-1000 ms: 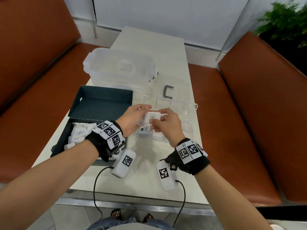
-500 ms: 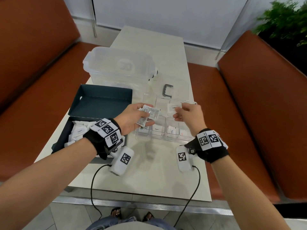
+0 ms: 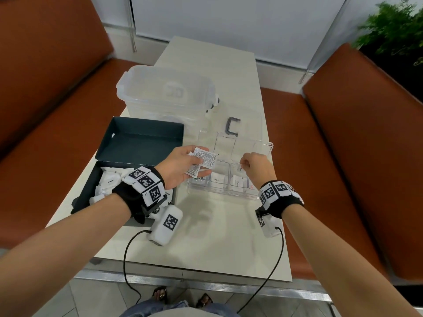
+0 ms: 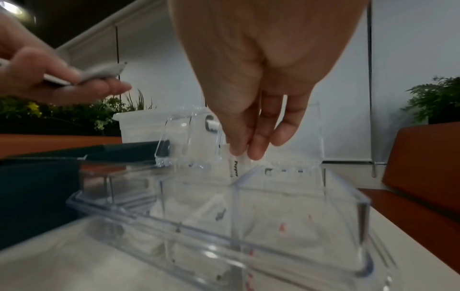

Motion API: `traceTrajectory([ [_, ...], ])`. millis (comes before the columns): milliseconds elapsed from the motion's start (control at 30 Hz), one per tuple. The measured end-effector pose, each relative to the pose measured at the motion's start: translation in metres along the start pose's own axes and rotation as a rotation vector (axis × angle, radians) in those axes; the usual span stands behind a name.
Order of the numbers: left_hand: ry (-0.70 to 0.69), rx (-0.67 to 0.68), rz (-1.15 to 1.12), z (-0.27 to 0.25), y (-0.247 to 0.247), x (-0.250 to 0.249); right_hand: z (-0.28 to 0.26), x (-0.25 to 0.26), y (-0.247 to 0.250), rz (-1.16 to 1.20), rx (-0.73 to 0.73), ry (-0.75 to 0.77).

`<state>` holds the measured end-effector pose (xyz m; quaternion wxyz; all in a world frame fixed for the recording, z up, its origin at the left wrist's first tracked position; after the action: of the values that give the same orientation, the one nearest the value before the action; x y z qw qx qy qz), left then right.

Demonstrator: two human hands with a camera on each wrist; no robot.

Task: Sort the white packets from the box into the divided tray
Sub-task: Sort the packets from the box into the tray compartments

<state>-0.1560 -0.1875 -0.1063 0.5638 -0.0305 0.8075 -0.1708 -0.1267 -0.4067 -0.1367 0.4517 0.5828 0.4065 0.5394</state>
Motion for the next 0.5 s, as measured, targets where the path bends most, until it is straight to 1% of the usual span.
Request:
traceTrajectory([
  [300,0.007,-0.003,-0.017,0.004,0.008,0.005,0.006,-0.002,-0.015,-0.097,0.039,0.006],
  [500,0.015,-0.006,-0.014,0.008,0.009,0.006,0.009,-0.001,-0.015,-0.137,0.017,0.013],
])
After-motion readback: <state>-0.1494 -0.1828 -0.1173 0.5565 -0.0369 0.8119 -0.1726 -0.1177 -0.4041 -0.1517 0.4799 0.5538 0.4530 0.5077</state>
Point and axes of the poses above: each hand's wrist, its own z-axis towards the middle knuckle, its own y-axis out of the back of the hand, x = y × z, the point moved 3 cm from there along z, towards the middle knuckle, and after that the axes turned 8 degrees about -y, right-handed, at the moved point
